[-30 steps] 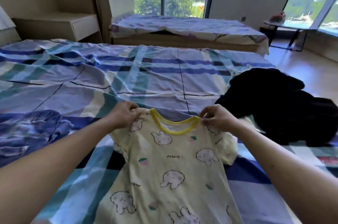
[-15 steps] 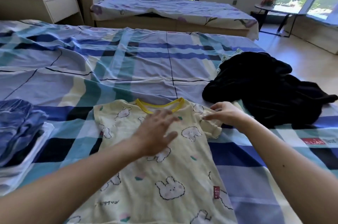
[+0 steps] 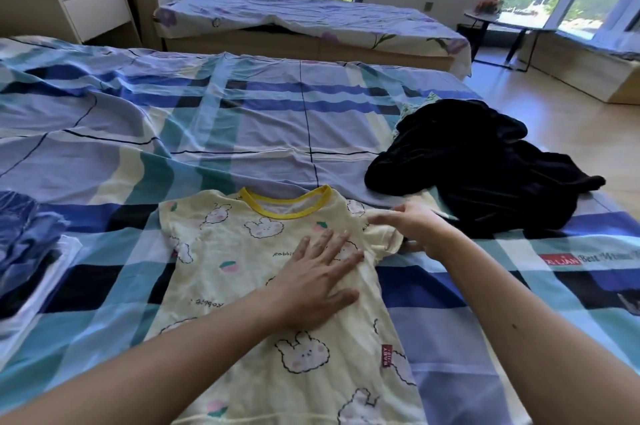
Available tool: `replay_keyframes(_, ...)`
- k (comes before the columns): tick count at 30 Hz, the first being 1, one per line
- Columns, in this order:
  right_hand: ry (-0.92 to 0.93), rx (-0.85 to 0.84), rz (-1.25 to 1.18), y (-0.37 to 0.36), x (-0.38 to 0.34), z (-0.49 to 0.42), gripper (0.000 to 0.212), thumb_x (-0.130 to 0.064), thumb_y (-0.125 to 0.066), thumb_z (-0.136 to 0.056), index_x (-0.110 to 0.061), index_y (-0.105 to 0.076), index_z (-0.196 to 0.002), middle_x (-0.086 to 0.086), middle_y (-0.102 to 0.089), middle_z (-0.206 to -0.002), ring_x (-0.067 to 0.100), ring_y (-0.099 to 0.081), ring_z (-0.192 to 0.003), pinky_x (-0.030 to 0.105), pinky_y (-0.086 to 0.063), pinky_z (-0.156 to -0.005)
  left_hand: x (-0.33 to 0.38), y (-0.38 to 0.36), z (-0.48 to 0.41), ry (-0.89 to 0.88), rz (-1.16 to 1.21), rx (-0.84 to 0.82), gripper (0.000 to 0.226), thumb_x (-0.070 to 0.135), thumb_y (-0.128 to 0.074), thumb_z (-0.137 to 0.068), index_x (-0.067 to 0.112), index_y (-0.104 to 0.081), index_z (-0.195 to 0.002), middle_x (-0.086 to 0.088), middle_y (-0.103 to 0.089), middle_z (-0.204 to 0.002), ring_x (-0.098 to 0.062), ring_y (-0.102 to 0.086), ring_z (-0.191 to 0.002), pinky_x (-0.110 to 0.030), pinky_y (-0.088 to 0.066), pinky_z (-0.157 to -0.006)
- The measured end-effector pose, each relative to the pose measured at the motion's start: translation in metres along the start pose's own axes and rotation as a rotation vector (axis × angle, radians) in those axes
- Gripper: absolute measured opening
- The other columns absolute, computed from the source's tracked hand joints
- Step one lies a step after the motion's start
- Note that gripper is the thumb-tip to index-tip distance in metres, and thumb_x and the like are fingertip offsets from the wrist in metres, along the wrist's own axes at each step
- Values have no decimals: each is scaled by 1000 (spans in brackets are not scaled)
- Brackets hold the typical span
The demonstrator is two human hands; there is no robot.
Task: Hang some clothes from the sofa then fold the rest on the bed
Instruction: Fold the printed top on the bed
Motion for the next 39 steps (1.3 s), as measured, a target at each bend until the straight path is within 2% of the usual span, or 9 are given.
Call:
replay_keyframes(4,110,67,25,1,-7,8,69,4,-74,-76,-11,-43,-136,13,-60,-111,23,-63,-88,31,-57,-60,0,0,1,-12,9,-4,67,66,-23,-100,44,3,-158,5,21,-166,-16,28,-150,-48,10,-124)
replay_keyframes(8,493,231,196,-13,-23,24,86,2,-66,-73,-25,-32,-147,4,-58,-107,25,-62,-98,42,-55,-86,1,8,3,-68,45,47,72,67,-28,-99,43,6,-158,11,26,-164,-17,22,-152,-51,9,-124)
replay_keyframes(12,645,-69,60,-43,-31,34,93,5,-67,-86,-32,-19,-155,-5,-58,-122,13,-70,-96,33,-61,-77,5,16,6,-99,88,0,82,71,-28,-94,32,1,-161,8,7,-168,-13,11,-154,-58,6,-122)
replay_keyframes(18,795,-66,562,-60,-3,21,65,11,-50,-77,-20,-62,-132,-3,-51,-145,20,-48,-135,40,-41,-112,4,57,26,-107,242,-109,60,51,-56,-95,22,-46,-147,0,-48,-149,-20,-44,-135,-35,-35,-113)
replay_keyframes(20,779,-167,756,-68,9,16,59,-8,-56,-91,-24,-48,-148,-3,-34,-161,21,-27,-150,44,-25,-122,-12,80,38,14,314,-108,46,43,-56,-99,22,-55,-140,0,-60,-136,-19,-55,-122,-30,-43,-102)
replay_keyframes(24,679,-180,968,-84,20,8,60,-46,-24,-108,-28,-4,-162,-9,11,-167,10,22,-152,42,11,-125,-83,103,62,450,291,35,38,47,-53,-100,23,-61,-128,-1,-63,-129,-22,-60,-113,-36,-50,-96)
replay_keyframes(29,633,-180,1026,-91,17,8,66,-53,-19,-106,-27,7,-161,-9,20,-165,11,29,-149,42,18,-122,-154,94,97,1016,282,203,53,40,-55,-95,7,-49,-136,-18,-50,-135,-37,-49,-123,-41,-46,-99)
replay_keyframes(33,634,-168,970,-91,15,13,67,-52,-24,-106,-26,2,-161,-7,16,-167,11,25,-151,43,16,-123,-164,84,103,1081,789,280,30,23,-69,-90,2,-57,-108,-8,-54,-70,-19,-49,-57,-25,-38,-50)
replay_keyframes(39,623,-142,839,-91,11,15,68,-49,-37,-105,-26,-9,-162,-4,9,-169,10,15,-153,43,9,-125,-157,82,93,945,1011,379,19,2,-73,-85,3,-60,-99,-12,-65,-82,-19,-62,-62,-32,-54,-52)
Point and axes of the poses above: each hand's wrist, its own z-axis away from the middle knuckle, its own y-axis out of the back of the hand, x = y × z, the point moved 1 cm from there along -z, towards the middle knuckle
